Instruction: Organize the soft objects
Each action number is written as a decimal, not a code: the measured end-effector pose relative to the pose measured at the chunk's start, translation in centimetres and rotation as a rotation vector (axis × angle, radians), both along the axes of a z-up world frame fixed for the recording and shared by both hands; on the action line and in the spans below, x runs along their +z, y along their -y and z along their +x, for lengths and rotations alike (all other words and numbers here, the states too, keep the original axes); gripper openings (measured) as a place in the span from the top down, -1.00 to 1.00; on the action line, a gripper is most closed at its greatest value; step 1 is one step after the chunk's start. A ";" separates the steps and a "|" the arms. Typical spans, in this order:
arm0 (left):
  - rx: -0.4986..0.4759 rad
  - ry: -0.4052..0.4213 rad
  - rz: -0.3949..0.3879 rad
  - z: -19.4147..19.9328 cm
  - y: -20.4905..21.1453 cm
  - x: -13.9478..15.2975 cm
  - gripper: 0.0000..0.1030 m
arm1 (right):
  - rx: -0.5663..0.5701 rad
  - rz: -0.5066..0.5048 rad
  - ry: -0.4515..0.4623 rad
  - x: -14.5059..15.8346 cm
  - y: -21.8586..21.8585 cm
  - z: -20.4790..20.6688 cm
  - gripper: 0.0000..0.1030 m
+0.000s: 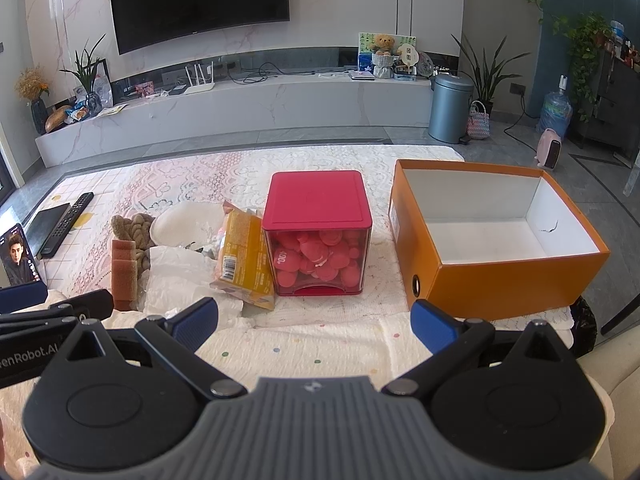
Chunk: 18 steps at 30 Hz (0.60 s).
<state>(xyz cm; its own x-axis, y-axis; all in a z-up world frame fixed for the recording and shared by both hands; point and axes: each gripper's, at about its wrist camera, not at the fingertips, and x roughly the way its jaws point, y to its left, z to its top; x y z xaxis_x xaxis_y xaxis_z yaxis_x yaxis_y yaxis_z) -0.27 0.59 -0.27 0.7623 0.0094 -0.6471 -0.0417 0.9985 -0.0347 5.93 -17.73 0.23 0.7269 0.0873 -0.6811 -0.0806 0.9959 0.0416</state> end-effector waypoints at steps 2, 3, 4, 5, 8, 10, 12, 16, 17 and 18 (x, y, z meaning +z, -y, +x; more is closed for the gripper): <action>0.000 0.000 0.000 0.0 0.0 0.0 -0.88 | 0.000 0.000 0.001 0.0 0.0 0.0 -0.95; 0.000 0.000 0.001 0.0 0.0 0.0 -0.88 | 0.000 0.000 0.001 0.0 0.0 0.0 -0.95; 0.000 0.000 0.001 0.0 -0.1 0.0 -0.88 | -0.001 0.000 0.001 0.0 0.0 0.0 -0.95; 0.000 0.000 0.000 0.0 0.0 0.0 -0.88 | -0.001 0.001 0.001 0.0 0.0 0.0 -0.95; 0.000 0.000 0.001 0.0 0.0 0.0 -0.88 | -0.001 0.000 0.001 0.0 0.0 0.0 -0.95; -0.001 0.000 0.000 0.0 0.0 0.0 -0.88 | -0.001 0.000 0.001 0.0 0.0 0.0 -0.95; 0.000 0.000 0.000 0.0 0.0 0.0 -0.88 | -0.001 0.000 0.001 0.0 0.0 0.0 -0.95; 0.000 0.000 0.000 0.0 0.0 0.0 -0.87 | -0.001 -0.001 0.003 0.0 -0.1 0.0 -0.95; 0.000 0.001 0.000 0.0 0.0 0.0 -0.87 | -0.002 -0.001 0.004 0.1 0.0 0.0 -0.95; 0.000 0.000 0.000 0.0 0.0 0.0 -0.88 | -0.003 0.000 0.004 0.1 0.0 0.0 -0.95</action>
